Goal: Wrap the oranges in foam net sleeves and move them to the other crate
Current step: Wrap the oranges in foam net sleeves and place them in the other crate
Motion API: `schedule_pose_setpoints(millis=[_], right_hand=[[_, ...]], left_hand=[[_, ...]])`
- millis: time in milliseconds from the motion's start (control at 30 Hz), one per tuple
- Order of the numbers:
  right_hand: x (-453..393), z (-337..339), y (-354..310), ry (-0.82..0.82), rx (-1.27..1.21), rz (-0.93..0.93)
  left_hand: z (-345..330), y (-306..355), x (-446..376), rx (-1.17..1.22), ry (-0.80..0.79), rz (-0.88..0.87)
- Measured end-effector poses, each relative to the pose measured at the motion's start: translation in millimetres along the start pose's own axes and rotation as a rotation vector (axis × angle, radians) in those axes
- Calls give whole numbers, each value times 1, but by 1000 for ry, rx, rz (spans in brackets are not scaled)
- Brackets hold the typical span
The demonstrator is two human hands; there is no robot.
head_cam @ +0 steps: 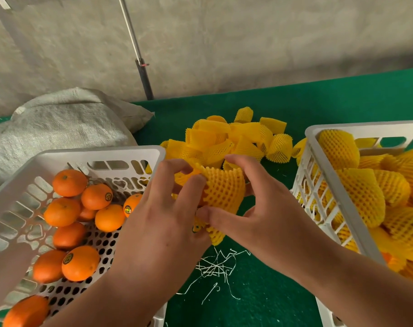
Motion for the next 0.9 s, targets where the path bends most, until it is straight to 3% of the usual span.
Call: schedule_pose_setpoints(millis=[133, 300, 433, 567, 633, 800, 900], right_hand=[[-2, -2, 3, -61, -88, -36], [-5, 2, 11, -7, -85, -105], [-7, 4, 16, 36, -70, -99], [-7, 5, 18, 41, -48, -86], [-7, 5, 17, 37, -29, -86], [-6, 6, 16, 75, -58, -104], [-7, 7, 17, 84, -54, -100]], left_hand=[[-3, 1, 1, 11, -19, -72], [-1, 3, 1, 145, 22, -56], [-5, -6, 0, 279, 56, 142], [-16, -23, -3, 475, -176, 397], [-18, -24, -3, 541, -203, 397], [-13, -25, -1, 615, -73, 327], [-12, -27, -1, 673, -101, 314]])
Point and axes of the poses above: each hand's wrist, its own x-axis away from the middle knuckle, its own z-axis out of the back of the hand, y = z × x, the point moved 3 cm from there along -x, towards the middle knuckle, and after that the axes turned 14 degrees about x, right-handed, at the moved point
